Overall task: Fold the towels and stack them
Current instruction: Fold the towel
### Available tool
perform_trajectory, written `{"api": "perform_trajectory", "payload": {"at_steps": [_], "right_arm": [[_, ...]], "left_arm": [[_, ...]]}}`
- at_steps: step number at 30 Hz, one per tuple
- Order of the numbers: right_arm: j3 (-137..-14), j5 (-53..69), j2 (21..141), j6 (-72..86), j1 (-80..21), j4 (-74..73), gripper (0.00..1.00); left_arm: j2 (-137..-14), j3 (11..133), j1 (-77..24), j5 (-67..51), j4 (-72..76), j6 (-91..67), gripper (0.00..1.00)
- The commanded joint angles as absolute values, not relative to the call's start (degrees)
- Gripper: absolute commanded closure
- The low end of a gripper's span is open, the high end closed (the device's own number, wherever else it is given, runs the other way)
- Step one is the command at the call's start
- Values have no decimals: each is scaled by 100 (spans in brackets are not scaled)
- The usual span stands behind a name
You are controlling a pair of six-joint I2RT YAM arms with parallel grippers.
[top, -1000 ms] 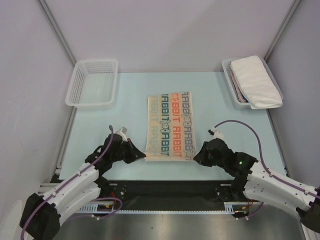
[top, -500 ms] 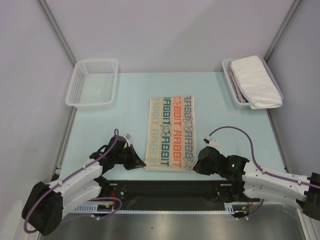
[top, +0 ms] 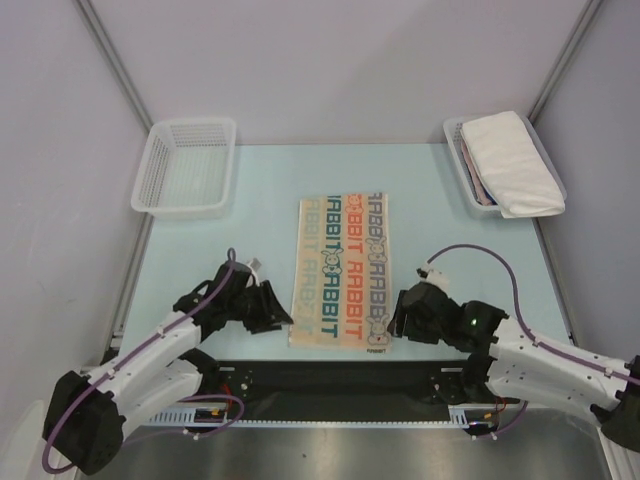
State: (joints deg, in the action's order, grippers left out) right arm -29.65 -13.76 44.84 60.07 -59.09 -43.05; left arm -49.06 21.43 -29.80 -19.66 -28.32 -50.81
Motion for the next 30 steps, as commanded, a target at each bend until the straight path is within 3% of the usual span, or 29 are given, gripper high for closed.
{"api": "perform_trajectory", "payload": {"at_steps": [1, 4, 9, 13, 20, 30], "right_arm": [[-3725, -921, 4849, 4829, -4431, -3843, 38], [-4445, 637, 6087, 3765, -2906, -2613, 38], [-6053, 1211, 8197, 3216, -1215, -1496, 34], [-7493, 1748, 10006, 3252, -835, -1223, 37], [-8876, 2091, 11888, 3454, -800, -1213, 38], [-9580, 2250, 12797, 3603, -809, -1274, 38]], "left_arm": [[-5149, 3188, -2883, -1539, -2551, -4571, 53], [-6333, 4242, -2638, -1161, -1963, -4062, 48], [-8285, 6140, -2031, -973, -1077, -3262, 50], [-9499, 7056, -1627, -1449, -590, -2937, 48], [-11582, 8753, -1170, -2592, -835, -2768, 47], [-12647, 9158, -914, -3410, -299, -3471, 43]]}}
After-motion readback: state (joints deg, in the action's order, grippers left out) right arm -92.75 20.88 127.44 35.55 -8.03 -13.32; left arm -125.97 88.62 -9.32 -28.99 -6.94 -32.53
